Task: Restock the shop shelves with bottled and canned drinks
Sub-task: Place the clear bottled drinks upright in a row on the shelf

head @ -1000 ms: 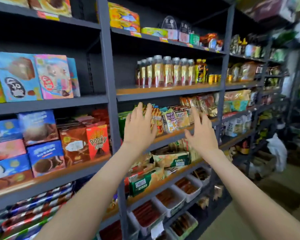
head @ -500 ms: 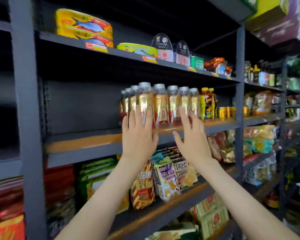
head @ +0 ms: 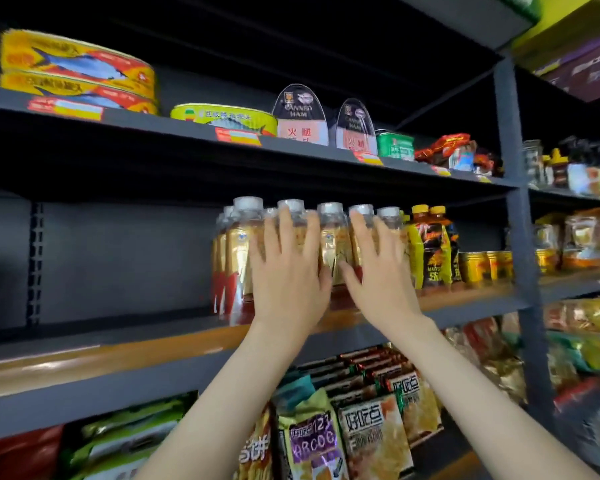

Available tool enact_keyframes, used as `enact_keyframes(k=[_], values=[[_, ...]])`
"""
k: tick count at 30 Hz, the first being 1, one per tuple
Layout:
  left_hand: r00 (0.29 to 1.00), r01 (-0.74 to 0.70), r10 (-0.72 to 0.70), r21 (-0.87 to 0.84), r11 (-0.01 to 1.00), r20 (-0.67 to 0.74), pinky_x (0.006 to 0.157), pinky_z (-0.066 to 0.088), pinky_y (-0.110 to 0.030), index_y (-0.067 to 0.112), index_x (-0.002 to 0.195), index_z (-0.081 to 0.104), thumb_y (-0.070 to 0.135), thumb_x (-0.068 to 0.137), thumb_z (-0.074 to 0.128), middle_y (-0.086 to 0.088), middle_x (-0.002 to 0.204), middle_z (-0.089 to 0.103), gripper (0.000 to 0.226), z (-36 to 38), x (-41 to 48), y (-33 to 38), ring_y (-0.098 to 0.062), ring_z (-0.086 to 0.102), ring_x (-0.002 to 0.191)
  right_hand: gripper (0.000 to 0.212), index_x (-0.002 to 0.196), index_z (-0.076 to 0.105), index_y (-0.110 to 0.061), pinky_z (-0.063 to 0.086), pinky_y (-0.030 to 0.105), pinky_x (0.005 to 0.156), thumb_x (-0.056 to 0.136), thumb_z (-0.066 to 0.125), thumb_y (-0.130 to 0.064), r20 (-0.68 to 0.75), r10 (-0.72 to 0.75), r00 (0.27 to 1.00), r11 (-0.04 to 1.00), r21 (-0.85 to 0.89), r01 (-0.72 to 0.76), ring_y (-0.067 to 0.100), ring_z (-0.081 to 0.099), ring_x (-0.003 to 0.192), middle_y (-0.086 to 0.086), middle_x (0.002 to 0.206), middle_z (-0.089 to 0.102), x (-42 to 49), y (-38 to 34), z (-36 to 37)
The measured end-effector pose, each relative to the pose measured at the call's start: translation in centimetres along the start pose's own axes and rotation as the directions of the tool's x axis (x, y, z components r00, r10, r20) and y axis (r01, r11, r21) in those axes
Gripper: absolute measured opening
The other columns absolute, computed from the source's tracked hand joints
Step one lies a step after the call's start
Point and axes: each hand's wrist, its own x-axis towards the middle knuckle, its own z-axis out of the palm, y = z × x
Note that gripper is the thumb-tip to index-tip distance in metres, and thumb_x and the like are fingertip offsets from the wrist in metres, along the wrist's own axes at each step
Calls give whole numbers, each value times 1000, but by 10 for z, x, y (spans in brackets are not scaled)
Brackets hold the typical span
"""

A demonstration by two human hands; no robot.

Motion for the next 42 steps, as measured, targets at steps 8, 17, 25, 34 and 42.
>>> enact_keyframes(k=[8, 17, 25, 34, 42], values=[[999, 28, -29, 92, 995, 14, 102, 41, -56, 11, 144, 42, 37, 84, 63, -26, 145, 41, 69, 58, 3, 102, -44, 44, 129, 71, 154, 12, -29, 28, 44, 113, 96, 53, -32, 7, -60, 998, 991, 121, 58, 30, 21, 143, 13, 155, 24, -2, 107, -4], [986, 110, -125, 137, 985, 108, 102, 41, -52, 10, 139, 47, 29, 85, 64, -24, 138, 48, 60, 88, -7, 181, -40, 53, 119, 73, 154, 12, -30, 34, 49, 110, 96, 55, -32, 85, -102, 991, 977, 196, 84, 33, 28, 141, 15, 154, 27, -15, 200, 2], [977, 166, -199, 316, 934, 74, 101, 42, -50, 8, 138, 48, 22, 88, 60, -25, 135, 51, 53, 38, -24, 119, -40, 51, 121, 76, 154, 10, -30, 27, 47, 113, 94, 56, -32, 101, -191, 976, 907, 399, 137, 33, 29, 140, 14, 152, 30, -24, 137, 13], [947, 260, -320, 546, 796, 15, 93, 47, -54, 3, 130, 55, 19, 81, 70, -31, 130, 53, 53, -37, -50, -3, -46, 58, 108, 65, 152, 27, -20, 44, 41, 98, 94, 55, -29, 45, -299, 953, 816, 529, 231, 31, 48, 121, 13, 139, 46, -18, -20, 20], [986, 126, -161, 447, 886, 41, 102, 41, -52, 8, 134, 52, 39, 87, 46, -28, 136, 50, 57, -60, -53, -89, -41, 55, 117, 80, 155, 3, -26, 31, 43, 107, 94, 52, -43, 124, -109, 986, 924, 378, 54, 35, 31, 131, 17, 153, 25, 4, -119, 35]])
